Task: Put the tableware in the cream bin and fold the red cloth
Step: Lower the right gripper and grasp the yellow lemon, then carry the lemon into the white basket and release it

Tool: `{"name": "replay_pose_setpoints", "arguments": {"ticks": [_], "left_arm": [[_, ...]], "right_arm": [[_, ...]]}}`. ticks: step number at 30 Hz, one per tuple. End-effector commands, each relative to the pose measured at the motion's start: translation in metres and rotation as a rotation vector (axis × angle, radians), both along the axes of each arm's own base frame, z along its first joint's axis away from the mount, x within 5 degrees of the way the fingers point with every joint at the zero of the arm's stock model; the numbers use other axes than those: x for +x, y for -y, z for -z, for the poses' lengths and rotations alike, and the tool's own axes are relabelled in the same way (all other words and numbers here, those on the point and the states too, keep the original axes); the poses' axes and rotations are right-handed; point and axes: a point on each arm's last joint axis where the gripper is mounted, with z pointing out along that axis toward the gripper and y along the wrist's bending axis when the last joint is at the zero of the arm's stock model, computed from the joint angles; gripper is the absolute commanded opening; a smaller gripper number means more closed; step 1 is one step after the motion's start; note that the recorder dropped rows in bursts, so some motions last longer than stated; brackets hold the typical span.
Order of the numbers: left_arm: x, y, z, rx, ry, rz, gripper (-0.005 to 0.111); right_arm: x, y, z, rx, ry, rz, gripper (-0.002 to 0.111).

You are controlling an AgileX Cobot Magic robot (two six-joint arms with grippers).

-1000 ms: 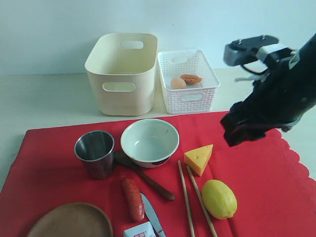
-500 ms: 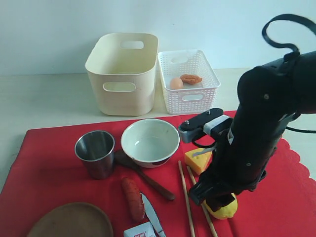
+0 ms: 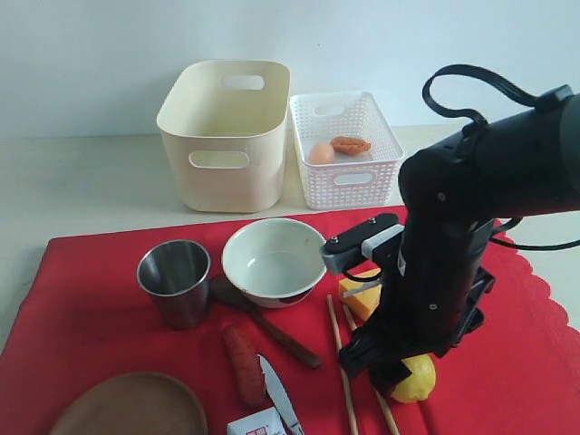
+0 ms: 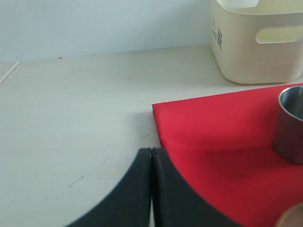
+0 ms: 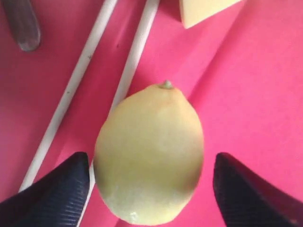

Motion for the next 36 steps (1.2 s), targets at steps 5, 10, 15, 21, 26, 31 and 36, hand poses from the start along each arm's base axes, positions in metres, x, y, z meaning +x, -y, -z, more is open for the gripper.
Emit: {"name": "replay_pose_setpoints", "arguments": {"ticks": [5,10,15,21,26,31,36], "left_arm": [[0.0,0.0,0.0,0.004,0.011,-0.005,0.0],[0.0,0.0,0.0,0.004,0.011,-0.005,0.0],[0.0,0.0,0.0,0.004,0.011,-0.005,0.0],[0.0,0.0,0.0,0.004,0.011,-0.005,0.0],[0.0,0.0,0.0,0.004,0.011,-0.005,0.0],[0.0,0.0,0.0,0.004,0.011,-0.005,0.0],[0.0,0.0,0.0,0.004,0.011,-0.005,0.0]], "right_arm": [[0.003,-0.004,0.012,-0.008,-0.011,-0.001,0.037],[0.005,-0.004,0.0,-0.005,0.012,-0.026,0.01],[0.006,-0.002,-0.022,0.008,0.066,-0.047,0.0],[0.001,0.004,-0.067,0.075,0.206,-0.062,0.0],[-0.006,0.013,-0.103,0.137,0.345,-0.072,0.0],[-0.004,0.02,-0.129,0.159,0.527,-0.068,0.0],[0.016,0.024,-0.151,0.202,0.639,0.002,0.0]]}}
